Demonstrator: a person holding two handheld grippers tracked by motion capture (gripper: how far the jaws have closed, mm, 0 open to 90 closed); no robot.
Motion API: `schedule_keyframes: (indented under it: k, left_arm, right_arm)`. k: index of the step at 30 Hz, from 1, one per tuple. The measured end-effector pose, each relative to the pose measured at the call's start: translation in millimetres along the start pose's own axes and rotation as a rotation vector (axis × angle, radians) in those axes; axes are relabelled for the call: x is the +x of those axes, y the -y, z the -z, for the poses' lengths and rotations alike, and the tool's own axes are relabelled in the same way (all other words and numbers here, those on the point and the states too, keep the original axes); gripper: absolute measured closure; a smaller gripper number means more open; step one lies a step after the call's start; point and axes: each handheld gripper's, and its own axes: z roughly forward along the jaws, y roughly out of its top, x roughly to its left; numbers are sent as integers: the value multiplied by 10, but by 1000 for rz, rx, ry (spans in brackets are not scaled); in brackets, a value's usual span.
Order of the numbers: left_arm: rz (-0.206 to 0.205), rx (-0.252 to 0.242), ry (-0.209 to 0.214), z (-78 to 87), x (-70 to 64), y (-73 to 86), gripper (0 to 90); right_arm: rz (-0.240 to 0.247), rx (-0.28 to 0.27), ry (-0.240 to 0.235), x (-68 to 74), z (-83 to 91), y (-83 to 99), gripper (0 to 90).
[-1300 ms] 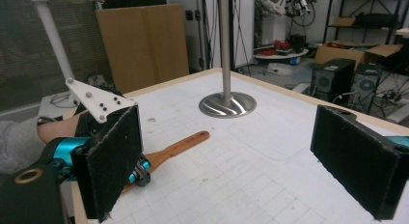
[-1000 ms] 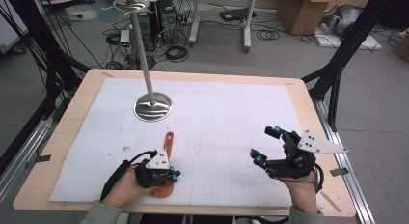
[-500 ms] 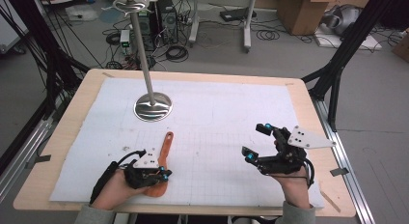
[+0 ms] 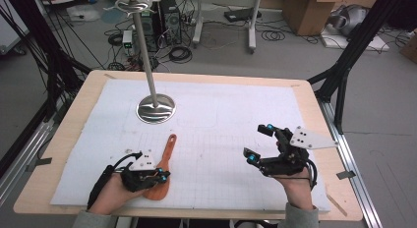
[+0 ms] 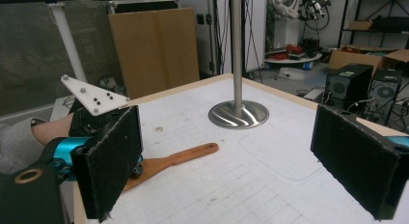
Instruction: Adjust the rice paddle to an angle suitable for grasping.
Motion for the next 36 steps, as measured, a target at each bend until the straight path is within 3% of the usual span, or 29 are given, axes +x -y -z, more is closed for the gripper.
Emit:
schedule_keyframes:
  k: [7, 13, 30, 32, 36]
  left_arm:
    - [-15, 18, 26, -191, -67, -71, 895]
    - [-6, 18, 36, -197, -50, -73, 895]
    - [8, 42, 6, -7, 17, 51, 895]
    - [17, 52, -14, 36, 23, 70, 895]
    - [35, 43, -15, 87, 65, 122, 895]
  right_arm:
    - [-3, -7, 12, -1, 72, 11, 98]
    - [-7, -9, 25, -15, 135, 26, 99]
    - [-1, -2, 8, -33, 33, 22, 99]
    - [-5, 5, 2, -32, 8, 22, 99]
    - [-8, 8, 1, -35, -18, 24, 99]
